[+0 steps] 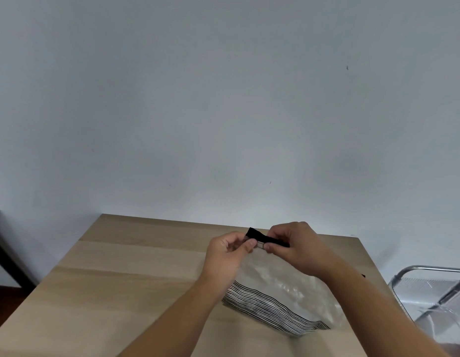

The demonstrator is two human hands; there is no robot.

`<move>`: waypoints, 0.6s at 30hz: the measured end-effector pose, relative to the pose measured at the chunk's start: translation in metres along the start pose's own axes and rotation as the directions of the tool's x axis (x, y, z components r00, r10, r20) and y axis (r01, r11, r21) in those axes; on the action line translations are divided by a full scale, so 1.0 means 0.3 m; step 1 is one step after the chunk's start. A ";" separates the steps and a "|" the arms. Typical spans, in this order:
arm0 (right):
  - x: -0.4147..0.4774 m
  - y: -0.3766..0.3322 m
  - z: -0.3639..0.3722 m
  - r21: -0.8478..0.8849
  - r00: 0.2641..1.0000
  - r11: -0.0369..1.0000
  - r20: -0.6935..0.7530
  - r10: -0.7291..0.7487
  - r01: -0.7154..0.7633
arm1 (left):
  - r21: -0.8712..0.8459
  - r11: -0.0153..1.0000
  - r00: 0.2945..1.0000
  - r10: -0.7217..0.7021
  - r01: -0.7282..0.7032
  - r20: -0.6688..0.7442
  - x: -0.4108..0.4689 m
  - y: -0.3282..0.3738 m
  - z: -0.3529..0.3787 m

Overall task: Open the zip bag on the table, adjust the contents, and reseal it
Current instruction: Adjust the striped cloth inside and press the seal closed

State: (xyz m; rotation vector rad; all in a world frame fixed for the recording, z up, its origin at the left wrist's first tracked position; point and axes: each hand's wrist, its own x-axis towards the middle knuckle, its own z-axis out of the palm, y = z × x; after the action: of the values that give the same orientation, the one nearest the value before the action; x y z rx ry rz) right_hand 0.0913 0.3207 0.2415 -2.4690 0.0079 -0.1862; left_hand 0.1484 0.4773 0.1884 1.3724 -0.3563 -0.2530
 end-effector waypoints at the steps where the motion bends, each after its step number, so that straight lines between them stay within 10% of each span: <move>1: 0.000 -0.002 0.004 -0.012 1.000 1.000 -0.003 -0.004 0.004 | 0.007 1.000 1.000 0.004 -0.004 -0.006 0.001 -0.001 0.001; 18: 0.008 -0.011 0.006 0.030 0.992 0.994 0.078 0.104 -0.107 | -0.003 0.998 0.997 0.069 -0.069 0.031 -0.013 0.009 -0.001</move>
State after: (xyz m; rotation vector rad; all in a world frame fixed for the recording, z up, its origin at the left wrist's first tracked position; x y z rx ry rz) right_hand 0.0938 0.3243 0.2425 -2.4327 0.1017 -0.0464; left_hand 0.1448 0.4795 0.1905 1.3525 -0.4286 -0.2175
